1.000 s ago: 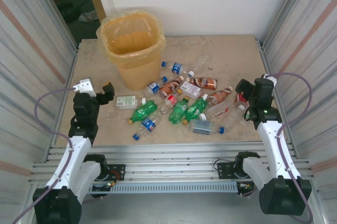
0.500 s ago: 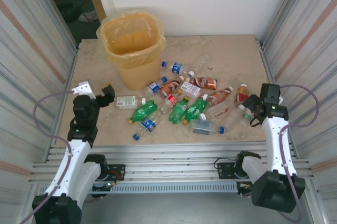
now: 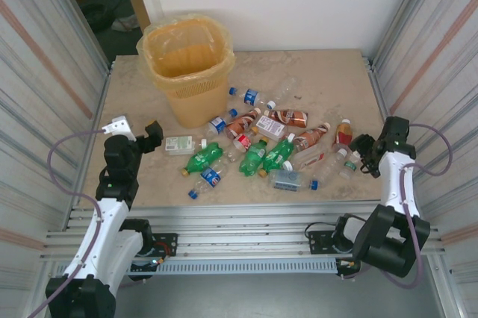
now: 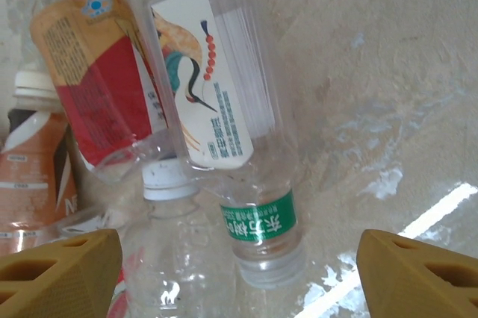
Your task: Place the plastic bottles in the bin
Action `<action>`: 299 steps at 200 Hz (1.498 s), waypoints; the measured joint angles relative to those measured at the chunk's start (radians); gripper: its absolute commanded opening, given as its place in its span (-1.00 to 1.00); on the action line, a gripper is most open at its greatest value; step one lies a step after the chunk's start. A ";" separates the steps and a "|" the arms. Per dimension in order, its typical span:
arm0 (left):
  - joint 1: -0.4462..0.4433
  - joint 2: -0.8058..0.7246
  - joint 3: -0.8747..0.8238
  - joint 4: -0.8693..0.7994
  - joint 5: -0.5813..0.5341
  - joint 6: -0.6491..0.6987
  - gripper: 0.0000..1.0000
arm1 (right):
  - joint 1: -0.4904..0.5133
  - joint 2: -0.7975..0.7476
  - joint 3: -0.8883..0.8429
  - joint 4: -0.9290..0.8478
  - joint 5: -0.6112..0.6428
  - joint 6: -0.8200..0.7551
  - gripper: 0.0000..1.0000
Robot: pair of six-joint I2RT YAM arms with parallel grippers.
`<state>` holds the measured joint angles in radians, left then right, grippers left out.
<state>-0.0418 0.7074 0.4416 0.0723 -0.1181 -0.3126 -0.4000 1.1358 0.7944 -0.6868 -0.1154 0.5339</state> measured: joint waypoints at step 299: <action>0.000 -0.010 0.000 -0.043 -0.018 0.000 0.97 | -0.014 0.405 0.046 0.216 0.006 -0.026 0.30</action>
<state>-0.0418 0.6979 0.4412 0.0292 -0.1356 -0.3122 -0.4145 1.5406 0.8406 -0.4713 -0.1089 0.5079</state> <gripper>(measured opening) 0.989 0.673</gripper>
